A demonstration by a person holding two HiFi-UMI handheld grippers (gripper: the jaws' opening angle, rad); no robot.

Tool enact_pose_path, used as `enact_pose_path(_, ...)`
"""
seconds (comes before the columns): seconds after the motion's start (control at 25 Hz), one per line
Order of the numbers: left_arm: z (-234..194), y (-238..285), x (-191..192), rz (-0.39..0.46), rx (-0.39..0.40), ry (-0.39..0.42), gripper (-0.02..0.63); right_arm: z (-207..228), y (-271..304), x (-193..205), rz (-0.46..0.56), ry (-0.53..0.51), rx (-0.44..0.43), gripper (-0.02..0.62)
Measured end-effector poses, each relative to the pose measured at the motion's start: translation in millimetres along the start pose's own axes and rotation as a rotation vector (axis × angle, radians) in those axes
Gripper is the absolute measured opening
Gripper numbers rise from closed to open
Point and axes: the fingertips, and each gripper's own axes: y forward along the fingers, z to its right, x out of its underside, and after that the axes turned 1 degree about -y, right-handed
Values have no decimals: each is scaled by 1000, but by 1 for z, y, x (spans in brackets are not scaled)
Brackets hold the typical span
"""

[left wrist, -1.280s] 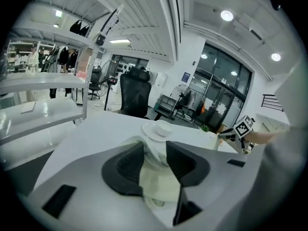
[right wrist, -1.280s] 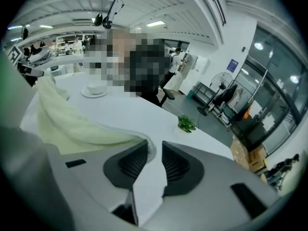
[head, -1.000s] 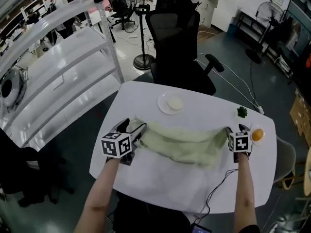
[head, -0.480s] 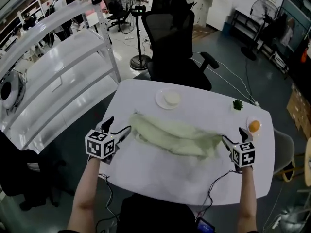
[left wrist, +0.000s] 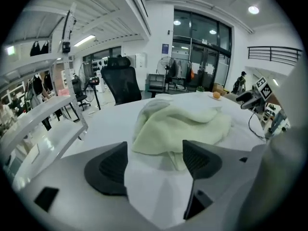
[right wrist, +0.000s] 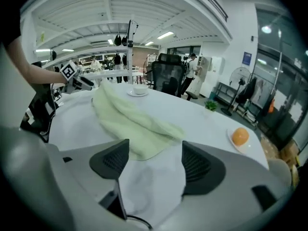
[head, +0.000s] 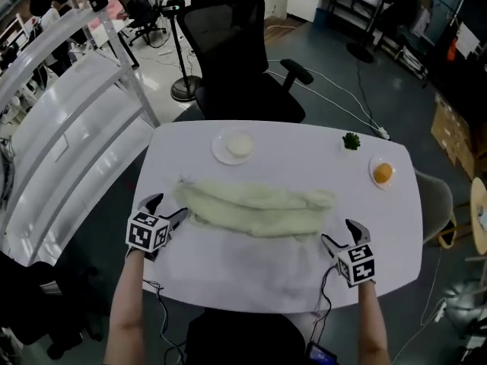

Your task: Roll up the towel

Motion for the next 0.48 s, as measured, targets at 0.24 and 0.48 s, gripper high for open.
enact_pose_path(0.24,2,33,4,-68,26,35,272,-78,48,21,-78,-54,-186,310)
enact_pose_path(0.48,20,61,7,-111,47,48,135,-86,77,34,-142,-66,-163,164)
